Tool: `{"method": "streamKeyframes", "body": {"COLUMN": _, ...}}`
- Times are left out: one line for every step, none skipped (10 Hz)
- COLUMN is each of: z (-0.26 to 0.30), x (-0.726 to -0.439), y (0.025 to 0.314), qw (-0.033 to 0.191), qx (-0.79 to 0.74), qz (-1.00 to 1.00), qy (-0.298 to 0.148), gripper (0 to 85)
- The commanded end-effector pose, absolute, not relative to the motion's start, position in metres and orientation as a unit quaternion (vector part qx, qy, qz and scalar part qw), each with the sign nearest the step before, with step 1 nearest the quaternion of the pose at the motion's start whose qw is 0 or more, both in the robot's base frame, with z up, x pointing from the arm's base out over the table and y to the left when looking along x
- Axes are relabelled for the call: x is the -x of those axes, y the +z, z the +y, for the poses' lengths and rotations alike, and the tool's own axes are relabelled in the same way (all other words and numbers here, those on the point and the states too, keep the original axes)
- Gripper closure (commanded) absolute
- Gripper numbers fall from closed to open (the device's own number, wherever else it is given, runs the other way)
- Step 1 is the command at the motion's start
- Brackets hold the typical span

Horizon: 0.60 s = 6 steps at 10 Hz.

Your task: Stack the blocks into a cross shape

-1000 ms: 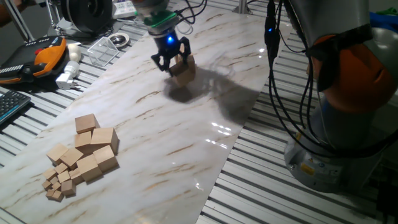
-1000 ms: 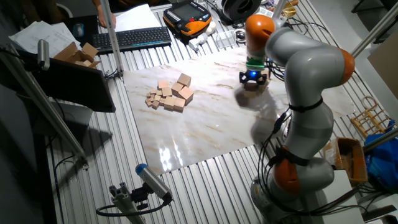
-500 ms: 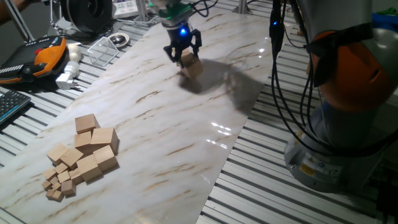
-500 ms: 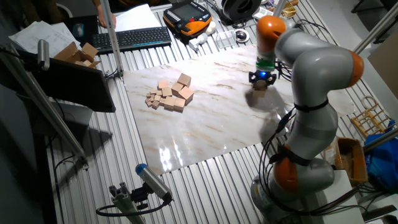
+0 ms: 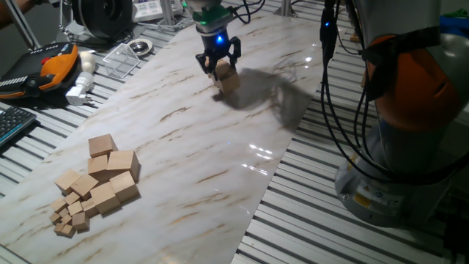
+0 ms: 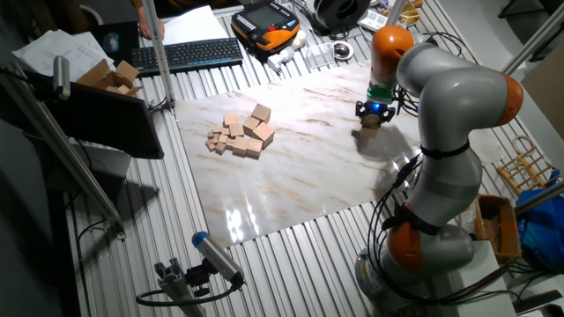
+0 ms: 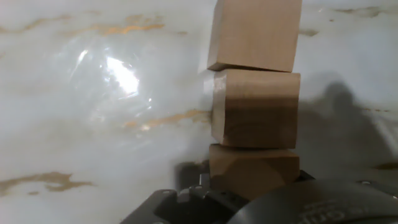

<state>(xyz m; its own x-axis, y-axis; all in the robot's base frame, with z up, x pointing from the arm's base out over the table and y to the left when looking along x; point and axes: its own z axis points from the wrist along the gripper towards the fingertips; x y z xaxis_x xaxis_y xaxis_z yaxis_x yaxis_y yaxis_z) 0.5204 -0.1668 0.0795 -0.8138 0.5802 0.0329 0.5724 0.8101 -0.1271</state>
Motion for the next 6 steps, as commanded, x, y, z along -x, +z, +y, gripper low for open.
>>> {"method": "streamKeyframes", "body": {"z": -0.168, "x": -0.521, "y": 0.078, "qw": 0.032, "qx": 0.303, "qz": -0.951, "qy": 0.055, "gripper": 85.0}}
{"method": "streamKeyframes", "body": {"z": -0.169, "x": -0.521, "y": 0.076, "qw": 0.031, "qx": 0.3, "qz": -0.952, "qy": 0.056, "gripper": 85.0}}
{"method": "streamKeyframes", "body": {"z": -0.17, "x": -0.522, "y": 0.074, "qw": 0.03, "qx": 0.296, "qz": -0.953, "qy": 0.057, "gripper": 85.0}}
{"method": "streamKeyframes", "body": {"z": -0.171, "x": -0.522, "y": 0.071, "qw": 0.029, "qx": 0.292, "qz": -0.954, "qy": 0.055, "gripper": 85.0}}
{"method": "streamKeyframes", "body": {"z": -0.172, "x": -0.523, "y": 0.067, "qw": 0.028, "qx": 0.288, "qz": -0.956, "qy": 0.052, "gripper": 85.0}}
{"method": "streamKeyframes", "body": {"z": -0.172, "x": -0.524, "y": 0.065, "qw": 0.027, "qx": 0.285, "qz": -0.957, "qy": 0.05, "gripper": 85.0}}
